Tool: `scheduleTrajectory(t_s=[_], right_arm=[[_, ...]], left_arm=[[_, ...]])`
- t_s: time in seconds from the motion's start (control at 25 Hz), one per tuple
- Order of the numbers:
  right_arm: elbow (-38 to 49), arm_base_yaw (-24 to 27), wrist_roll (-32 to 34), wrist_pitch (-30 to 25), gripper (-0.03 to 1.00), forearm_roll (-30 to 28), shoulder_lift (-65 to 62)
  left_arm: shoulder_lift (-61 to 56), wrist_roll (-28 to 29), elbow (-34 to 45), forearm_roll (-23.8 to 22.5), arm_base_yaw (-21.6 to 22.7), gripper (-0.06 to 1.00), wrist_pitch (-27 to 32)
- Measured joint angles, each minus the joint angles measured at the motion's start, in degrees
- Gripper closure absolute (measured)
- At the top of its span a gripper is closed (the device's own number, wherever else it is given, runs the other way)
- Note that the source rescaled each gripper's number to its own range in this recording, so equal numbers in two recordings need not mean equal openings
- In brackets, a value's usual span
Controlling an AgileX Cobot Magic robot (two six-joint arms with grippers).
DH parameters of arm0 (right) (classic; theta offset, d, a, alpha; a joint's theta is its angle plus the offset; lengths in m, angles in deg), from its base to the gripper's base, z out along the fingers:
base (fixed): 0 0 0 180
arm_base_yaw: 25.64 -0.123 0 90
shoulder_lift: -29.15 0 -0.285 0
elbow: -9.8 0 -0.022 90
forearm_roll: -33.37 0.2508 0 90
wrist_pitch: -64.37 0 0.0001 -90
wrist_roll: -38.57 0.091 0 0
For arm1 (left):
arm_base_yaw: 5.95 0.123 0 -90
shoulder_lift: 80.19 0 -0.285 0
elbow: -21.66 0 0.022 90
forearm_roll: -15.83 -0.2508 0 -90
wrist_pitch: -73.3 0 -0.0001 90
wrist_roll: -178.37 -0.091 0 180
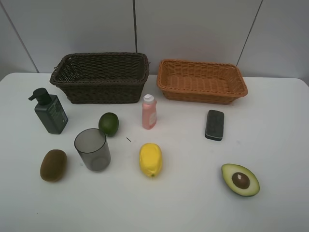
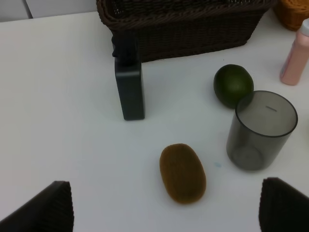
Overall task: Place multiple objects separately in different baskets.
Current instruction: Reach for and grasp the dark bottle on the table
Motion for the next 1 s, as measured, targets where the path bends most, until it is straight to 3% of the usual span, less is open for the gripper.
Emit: scheduleTrajectory(t_s=[0.52, 0.72, 1.0], right_arm=[[0.00, 0.00, 0.00, 0.00, -0.03, 0.00, 0.00], [0.00, 0.00, 0.00, 0.00, -0.03, 0.00, 0.00], [0.00, 0.00, 0.00, 0.00, -0.03, 0.00, 0.00]], left_arm=[[3.63, 0.20, 0.00, -0.63, 0.00, -0.05, 0.00], [18.44, 0.35, -2.03, -1.58, 0.00, -0.05, -3.71], [49.16, 0.42, -11.61, -2.74, 0.00, -0.05, -6.30]])
